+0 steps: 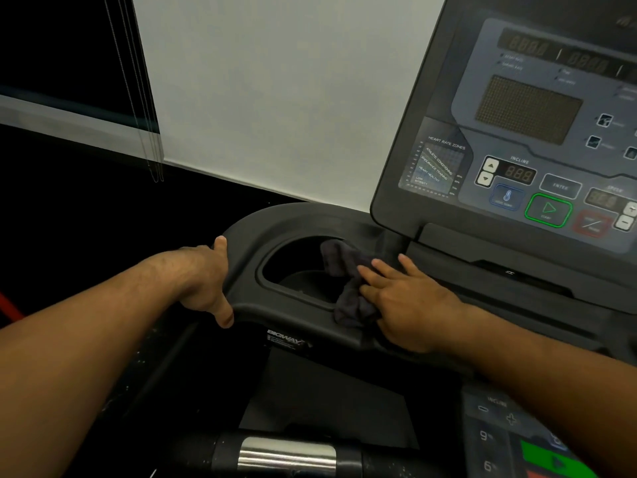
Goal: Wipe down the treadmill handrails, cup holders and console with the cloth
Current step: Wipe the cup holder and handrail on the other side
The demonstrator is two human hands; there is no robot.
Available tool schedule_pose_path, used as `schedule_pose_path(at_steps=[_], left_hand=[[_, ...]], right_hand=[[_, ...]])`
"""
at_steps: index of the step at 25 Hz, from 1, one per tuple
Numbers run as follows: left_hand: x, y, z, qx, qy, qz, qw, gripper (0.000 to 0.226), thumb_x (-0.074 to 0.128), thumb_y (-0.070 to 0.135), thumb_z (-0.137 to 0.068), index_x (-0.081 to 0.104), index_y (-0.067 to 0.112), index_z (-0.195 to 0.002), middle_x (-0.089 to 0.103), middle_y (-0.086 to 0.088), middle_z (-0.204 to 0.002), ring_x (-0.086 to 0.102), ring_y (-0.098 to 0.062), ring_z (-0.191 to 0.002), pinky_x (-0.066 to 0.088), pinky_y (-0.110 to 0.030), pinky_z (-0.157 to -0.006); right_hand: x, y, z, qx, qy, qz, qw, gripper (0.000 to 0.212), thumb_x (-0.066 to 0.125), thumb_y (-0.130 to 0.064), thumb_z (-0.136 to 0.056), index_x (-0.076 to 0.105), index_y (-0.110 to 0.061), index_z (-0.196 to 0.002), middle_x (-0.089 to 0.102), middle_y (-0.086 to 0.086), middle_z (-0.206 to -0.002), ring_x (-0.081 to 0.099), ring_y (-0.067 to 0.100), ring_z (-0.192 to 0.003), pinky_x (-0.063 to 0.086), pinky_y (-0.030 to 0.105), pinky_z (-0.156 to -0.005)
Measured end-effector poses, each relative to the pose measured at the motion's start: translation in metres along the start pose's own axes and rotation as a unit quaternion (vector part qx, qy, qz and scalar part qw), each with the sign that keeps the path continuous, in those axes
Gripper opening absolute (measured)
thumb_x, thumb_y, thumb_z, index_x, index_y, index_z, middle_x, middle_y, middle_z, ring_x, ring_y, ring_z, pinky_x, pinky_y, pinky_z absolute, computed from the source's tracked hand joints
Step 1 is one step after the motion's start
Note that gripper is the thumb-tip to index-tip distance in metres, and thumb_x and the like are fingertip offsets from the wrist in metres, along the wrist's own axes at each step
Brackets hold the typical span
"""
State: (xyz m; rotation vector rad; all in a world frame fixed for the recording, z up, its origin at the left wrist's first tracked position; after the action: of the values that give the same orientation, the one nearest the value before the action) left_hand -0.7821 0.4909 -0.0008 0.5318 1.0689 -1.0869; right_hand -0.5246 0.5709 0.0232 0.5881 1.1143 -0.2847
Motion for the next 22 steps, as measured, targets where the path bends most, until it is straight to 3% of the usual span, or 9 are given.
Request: schedule_pose_path(at_steps=[6,10,16,19,22], left_hand=[[0.0,0.001,-0.002,0.0,-0.003,-0.005,1.0,0.145,0.08,0.061,-0.063,-0.023,0.007,-0.149,0.028,-0.013,-0.155,0.042,-0.032,-0.134,0.04,-0.04,-0.109],[0.0,-0.001,-0.004,0.004,-0.016,-0.005,1.0,0.147,0.08,0.064,-0.062,-0.025,0.007,-0.148,0.03,-0.014,-0.154,0.044,-0.032,-0.132,0.042,-0.04,-0.107],[0.002,-0.001,-0.007,0.003,-0.015,-0.017,1.0,0.148,0.081,0.063,-0.059,-0.023,0.009,-0.149,0.032,-0.014,-0.153,0.045,-0.03,-0.131,0.043,-0.038,-0.106],[0.001,-0.004,-0.006,0.009,-0.028,-0.006,1.0,0.149,0.081,0.065,-0.059,-0.025,0.01,-0.149,0.03,-0.014,-0.154,0.041,-0.031,-0.135,0.039,-0.039,-0.109],[-0.001,-0.005,-0.006,0.018,-0.034,0.011,0.999,0.149,0.08,0.065,-0.06,-0.027,0.009,-0.147,0.028,-0.015,-0.156,0.039,-0.033,-0.137,0.038,-0.041,-0.111]], right_hand=[[0.007,-0.033,0.009,-0.053,0.055,-0.093,0.993,0.063,0.048,-0.03,-0.091,0.033,-0.01,-0.149,0.007,0.009,-0.163,0.002,0.026,-0.149,-0.005,0.035,-0.118],[0.001,-0.067,-0.002,-0.118,0.108,-0.137,0.978,0.064,0.055,-0.025,-0.088,0.037,-0.009,-0.147,0.018,0.008,-0.161,0.013,0.028,-0.148,0.001,0.034,-0.118],[-0.026,-0.108,-0.069,-0.127,0.099,-0.166,0.973,0.07,0.049,-0.025,-0.096,0.013,-0.014,-0.154,-0.002,0.009,-0.163,0.008,0.026,-0.148,0.007,0.035,-0.119],[-0.02,-0.089,-0.053,-0.133,0.067,-0.182,0.972,0.069,0.051,-0.021,-0.094,0.017,-0.018,-0.154,0.0,0.002,-0.163,0.013,0.019,-0.148,0.013,0.029,-0.118],[-0.003,-0.049,-0.002,-0.136,0.045,-0.187,0.972,0.064,0.044,-0.021,-0.086,0.034,-0.017,-0.149,0.019,0.002,-0.161,0.02,0.016,-0.147,0.012,0.027,-0.119]])
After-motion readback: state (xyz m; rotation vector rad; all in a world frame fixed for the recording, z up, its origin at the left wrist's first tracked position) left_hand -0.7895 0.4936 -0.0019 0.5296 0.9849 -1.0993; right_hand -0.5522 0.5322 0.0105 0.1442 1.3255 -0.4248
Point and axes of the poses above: each hand's wrist, its own z-axis away from the middle knuckle, its own x-axis out of the palm, y = z × x, the point moved 5 cm from there along -z, towards the middle knuckle
